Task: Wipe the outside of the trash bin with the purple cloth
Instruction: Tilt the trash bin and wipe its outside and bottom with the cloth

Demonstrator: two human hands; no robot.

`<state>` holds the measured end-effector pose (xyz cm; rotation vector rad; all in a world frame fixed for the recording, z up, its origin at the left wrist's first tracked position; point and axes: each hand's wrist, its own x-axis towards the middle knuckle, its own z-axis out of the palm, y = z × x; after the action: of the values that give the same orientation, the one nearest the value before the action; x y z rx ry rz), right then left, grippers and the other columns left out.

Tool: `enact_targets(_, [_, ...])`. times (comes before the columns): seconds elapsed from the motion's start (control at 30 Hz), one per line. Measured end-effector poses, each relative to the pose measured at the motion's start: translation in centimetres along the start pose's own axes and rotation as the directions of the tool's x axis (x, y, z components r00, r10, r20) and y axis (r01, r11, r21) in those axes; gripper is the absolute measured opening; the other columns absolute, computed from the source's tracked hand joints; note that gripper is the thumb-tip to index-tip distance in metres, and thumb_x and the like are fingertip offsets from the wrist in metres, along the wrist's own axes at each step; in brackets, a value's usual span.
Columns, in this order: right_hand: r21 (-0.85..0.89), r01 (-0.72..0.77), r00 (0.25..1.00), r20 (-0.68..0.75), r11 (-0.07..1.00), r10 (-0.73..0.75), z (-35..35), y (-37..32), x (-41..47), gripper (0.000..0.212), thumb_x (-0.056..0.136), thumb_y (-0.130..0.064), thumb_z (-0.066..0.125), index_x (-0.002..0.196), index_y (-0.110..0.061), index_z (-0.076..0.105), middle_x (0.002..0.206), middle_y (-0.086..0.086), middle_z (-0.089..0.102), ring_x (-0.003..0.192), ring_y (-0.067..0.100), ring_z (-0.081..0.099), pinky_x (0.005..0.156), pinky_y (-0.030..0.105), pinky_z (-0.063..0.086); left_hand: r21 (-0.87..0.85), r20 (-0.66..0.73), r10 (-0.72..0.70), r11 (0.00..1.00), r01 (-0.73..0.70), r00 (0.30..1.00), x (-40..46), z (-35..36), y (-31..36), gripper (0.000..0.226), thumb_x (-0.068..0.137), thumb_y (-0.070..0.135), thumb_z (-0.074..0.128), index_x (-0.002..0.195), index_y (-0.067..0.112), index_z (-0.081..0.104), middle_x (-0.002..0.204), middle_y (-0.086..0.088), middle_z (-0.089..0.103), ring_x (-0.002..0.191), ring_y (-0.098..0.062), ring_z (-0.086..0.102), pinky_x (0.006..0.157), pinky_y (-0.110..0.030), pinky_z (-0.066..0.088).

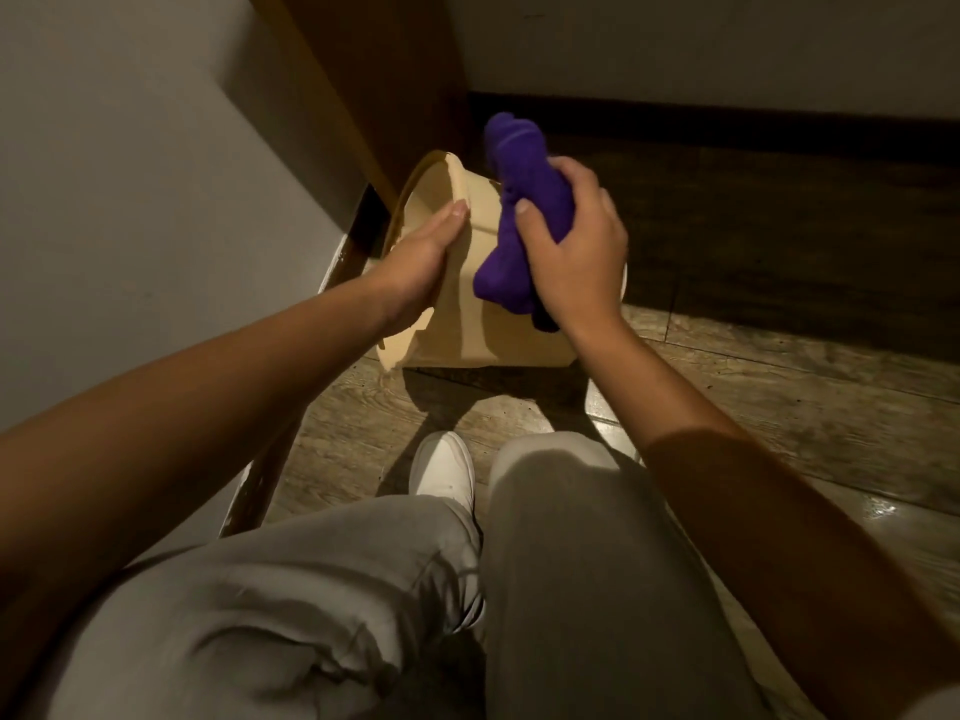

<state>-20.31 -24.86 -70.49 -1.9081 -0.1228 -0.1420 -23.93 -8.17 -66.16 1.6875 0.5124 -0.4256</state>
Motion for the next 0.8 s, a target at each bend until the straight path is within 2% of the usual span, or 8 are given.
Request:
enact_targets(0.07, [-0.014, 0.059, 0.998, 0.023, 0.998, -0.059, 1.7, -0.4, -1.1, 0.052, 0.098, -0.043, 0.061, 0.144, -0.025, 0.048, 0.128, -0.001, 0.057, 0.101, 0.004, 0.056, 0.073, 0.008, 0.038, -0.066, 0.012, 0.002, 0.998, -0.001, 1.0, -0.1, 0.3, 0.0, 0.059, 0.11, 0.054, 0.029, 0.165, 0.03, 0.025, 0.164, -0.005, 0.043, 0.147, -0.024, 0.047, 0.117, -0.052, 0.043])
enact_targets(0.13, [-0.102, 0.141, 0.989, 0.053, 0.985, -0.137, 3.3, 0.1, -2.4, 0.054, 0.098, -0.048, 0.057, 0.146, -0.026, 0.046, 0.127, 0.003, 0.055, 0.098, 0.007, 0.055, 0.071, 0.01, 0.038, -0.099, 0.001, 0.009, 0.995, -0.009, 1.0, 0.0, 0.7, 0.1, 0.054, 0.112, 0.052, 0.027, 0.156, 0.026, 0.042, 0.146, -0.002, 0.063, 0.13, -0.016, 0.064, 0.098, -0.04, 0.056])
enact_targets(0.17, [-0.164, 0.181, 0.983, 0.062, 0.97, -0.173, 3.8, 0.7, -2.8, 0.055, 0.098, -0.048, 0.055, 0.147, -0.026, 0.045, 0.127, 0.006, 0.055, 0.098, 0.01, 0.056, 0.07, 0.014, 0.039, -0.09, -0.017, 0.013, 0.996, -0.014, 1.0, 0.1, 0.8, 0.1, 0.052, 0.111, 0.052, 0.027, 0.152, 0.026, 0.047, 0.139, -0.001, 0.069, 0.122, -0.014, 0.069, 0.091, -0.035, 0.058])
enact_targets(0.23, [-0.269, 0.207, 0.978, 0.068, 0.941, -0.196, 4.1, 2.7, -3.1, 0.054, 0.098, -0.049, 0.054, 0.147, -0.027, 0.043, 0.128, 0.009, 0.054, 0.1, 0.017, 0.059, 0.072, 0.023, 0.043, -0.061, -0.044, 0.015, 0.998, -0.018, 0.999, 0.2, 0.7, 0.0, 0.055, 0.11, 0.057, 0.029, 0.153, 0.028, 0.045, 0.136, -0.002, 0.07, 0.118, -0.017, 0.072, 0.089, -0.037, 0.059])
enact_targets(0.37, [-0.405, 0.057, 0.998, 0.037, 0.912, -0.046, 2.9, 7.4, -2.5, 0.052, 0.098, -0.052, 0.048, 0.145, -0.032, 0.038, 0.126, 0.01, 0.051, 0.097, 0.019, 0.057, 0.071, 0.029, 0.048, -0.041, -0.119, -0.011, 0.999, 0.006, 0.993, 0.4, -0.6, -0.5, 0.064, 0.107, 0.06, 0.034, 0.163, 0.031, 0.026, 0.141, -0.005, 0.061, 0.122, -0.026, 0.065, 0.102, -0.048, 0.055])
enact_targets(0.57, [-0.553, -0.23, 0.97, -0.065, 0.8, 0.234, 0.9, 13.2, -1.8, 0.055, 0.103, -0.045, 0.05, 0.149, -0.022, 0.033, 0.124, 0.015, 0.051, 0.096, 0.029, 0.063, 0.068, 0.034, 0.048, -0.046, -0.188, -0.048, 0.998, 0.04, 0.981, 0.7, -1.0, -0.5, 0.063, 0.107, 0.06, 0.033, 0.162, 0.027, 0.032, 0.137, -0.006, 0.063, 0.12, -0.028, 0.066, 0.097, -0.045, 0.057])
enact_targets(0.67, [-0.597, -0.347, 0.907, -0.019, 0.723, 0.42, -0.2, 15.0, -0.7, 0.053, 0.103, -0.039, 0.052, 0.149, -0.018, 0.037, 0.13, 0.017, 0.055, 0.109, 0.038, 0.063, 0.078, 0.042, 0.05, -0.105, -0.188, -0.073, 0.993, 0.053, 0.979, 0.8, -1.1, -0.7, 0.065, 0.106, 0.062, 0.034, 0.161, 0.027, 0.034, 0.142, -0.006, 0.062, 0.124, -0.027, 0.065, 0.105, -0.047, 0.054])
enact_targets(0.8, [-0.494, -0.379, 0.913, -0.061, 0.782, 0.404, -2.2, 14.1, 0.3, 0.046, 0.098, -0.031, 0.062, 0.141, -0.024, 0.049, 0.131, 0.01, 0.058, 0.115, 0.032, 0.061, 0.088, 0.042, 0.051, -0.115, -0.117, -0.067, 0.992, 0.053, 0.991, 0.4, -1.5, -0.9, 0.071, 0.103, 0.068, 0.035, 0.163, 0.031, 0.028, 0.146, -0.004, 0.059, 0.129, -0.027, 0.062, 0.106, -0.046, 0.052])
